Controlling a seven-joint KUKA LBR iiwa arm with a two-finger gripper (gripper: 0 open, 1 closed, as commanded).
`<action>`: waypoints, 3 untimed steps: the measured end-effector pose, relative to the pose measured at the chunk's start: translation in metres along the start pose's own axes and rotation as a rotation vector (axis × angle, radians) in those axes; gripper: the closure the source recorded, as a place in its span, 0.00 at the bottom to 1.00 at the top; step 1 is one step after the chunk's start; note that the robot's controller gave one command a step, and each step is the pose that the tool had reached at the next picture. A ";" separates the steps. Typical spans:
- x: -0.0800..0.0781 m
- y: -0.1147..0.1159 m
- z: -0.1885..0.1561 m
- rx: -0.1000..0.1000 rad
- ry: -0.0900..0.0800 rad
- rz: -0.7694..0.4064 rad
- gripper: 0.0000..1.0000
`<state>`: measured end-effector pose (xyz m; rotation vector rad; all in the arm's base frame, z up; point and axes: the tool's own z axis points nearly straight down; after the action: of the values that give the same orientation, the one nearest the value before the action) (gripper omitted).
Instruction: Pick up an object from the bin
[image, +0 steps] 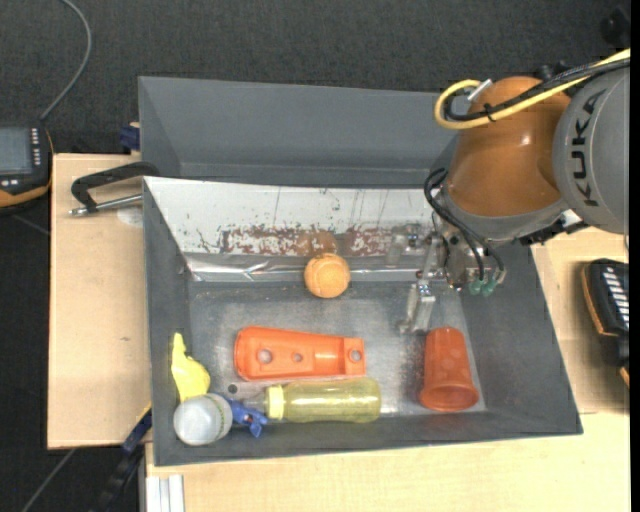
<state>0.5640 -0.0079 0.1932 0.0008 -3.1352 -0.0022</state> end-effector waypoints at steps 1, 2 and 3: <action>-0.001 0.000 -0.005 0.000 -0.009 0.000 0.00; 0.008 0.046 0.053 0.000 -0.011 -0.020 0.00; 0.012 0.072 0.074 -0.001 -0.002 -0.113 0.00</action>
Offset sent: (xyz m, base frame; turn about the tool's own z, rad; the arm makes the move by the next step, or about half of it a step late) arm -0.0238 0.1008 -0.1232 -0.0475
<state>0.5512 0.0646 0.1192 0.1774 -3.1326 -0.0042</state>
